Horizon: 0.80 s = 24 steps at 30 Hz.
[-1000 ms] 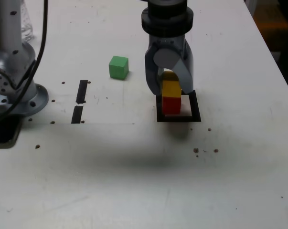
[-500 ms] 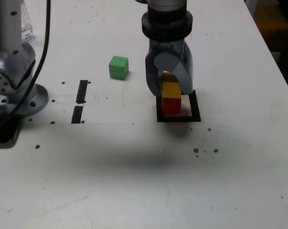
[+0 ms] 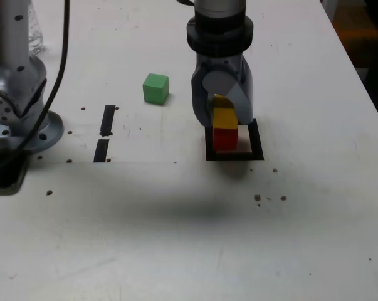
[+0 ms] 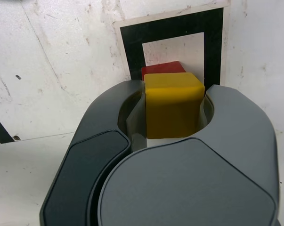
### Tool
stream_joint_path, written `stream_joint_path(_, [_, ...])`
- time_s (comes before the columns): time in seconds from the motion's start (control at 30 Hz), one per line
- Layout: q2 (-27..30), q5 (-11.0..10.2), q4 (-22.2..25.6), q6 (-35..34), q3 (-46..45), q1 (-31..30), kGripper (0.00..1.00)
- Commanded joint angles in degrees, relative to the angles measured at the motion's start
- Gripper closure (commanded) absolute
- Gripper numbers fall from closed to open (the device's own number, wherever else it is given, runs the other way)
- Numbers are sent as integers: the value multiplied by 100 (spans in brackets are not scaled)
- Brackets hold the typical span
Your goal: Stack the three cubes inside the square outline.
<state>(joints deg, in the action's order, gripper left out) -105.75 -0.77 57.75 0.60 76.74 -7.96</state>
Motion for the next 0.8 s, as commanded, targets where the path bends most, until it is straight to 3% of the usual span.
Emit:
stream_joint_path(0.0, [-7,-6,19,-14,-18,-3,72])
stream_joint_path(0.77, [-40,78,129,-33,24,-4,51])
